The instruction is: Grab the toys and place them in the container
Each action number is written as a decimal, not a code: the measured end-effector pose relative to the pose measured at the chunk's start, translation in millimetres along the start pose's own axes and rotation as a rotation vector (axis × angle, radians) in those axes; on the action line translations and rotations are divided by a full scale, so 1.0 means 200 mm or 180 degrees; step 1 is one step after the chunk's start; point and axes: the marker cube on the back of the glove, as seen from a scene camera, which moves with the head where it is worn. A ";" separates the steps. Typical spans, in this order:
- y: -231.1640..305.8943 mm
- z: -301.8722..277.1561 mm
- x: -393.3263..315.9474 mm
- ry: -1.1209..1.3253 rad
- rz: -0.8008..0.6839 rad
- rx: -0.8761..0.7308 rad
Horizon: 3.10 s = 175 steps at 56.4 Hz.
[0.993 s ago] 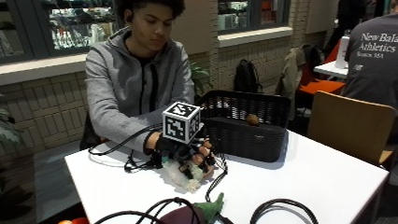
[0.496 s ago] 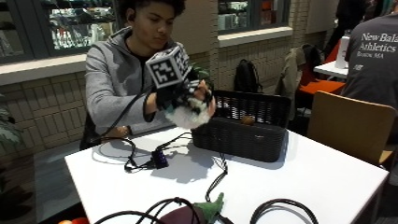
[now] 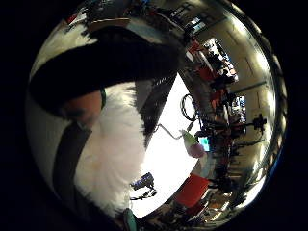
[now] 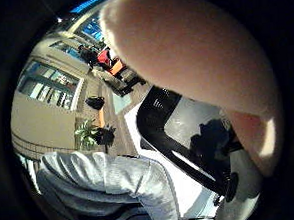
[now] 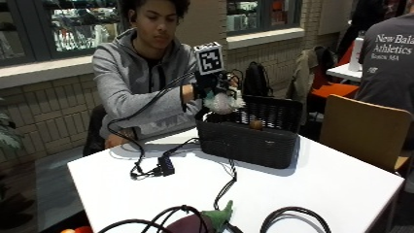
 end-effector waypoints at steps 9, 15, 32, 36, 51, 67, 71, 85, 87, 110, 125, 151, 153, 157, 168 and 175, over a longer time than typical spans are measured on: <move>0.07 -0.06 0.00 -0.0445 -0.0002 -0.0282; 0.15 -0.11 0.13 -0.0428 0.0156 -0.0220; 0.52 0.06 1.38 -0.0091 0.1748 -0.0753; 0.62 0.16 1.65 0.0123 0.1976 -0.0963; 0.93 0.64 1.89 0.0064 0.2364 -0.1416; 0.92 0.83 1.93 0.0440 0.2453 -0.1075; 0.91 0.81 1.88 0.0557 0.2384 -0.0940; 0.74 0.42 1.63 0.0167 0.1958 0.0000; 0.69 0.32 1.57 0.0131 0.1835 0.0149; 0.03 -0.07 0.55 -0.0004 0.0448 0.0274; -0.09 0.01 0.42 0.0203 0.0376 -0.0301; 0.68 0.14 0.87 0.0681 0.0950 -0.0869; 0.81 0.17 0.91 0.0580 0.1174 -0.0946; 1.05 0.23 0.97 0.0360 0.1572 -0.1042; 1.64 0.31 1.13 -0.0024 0.2302 -0.1224; 1.86 0.36 1.18 -0.0154 0.2450 -0.1232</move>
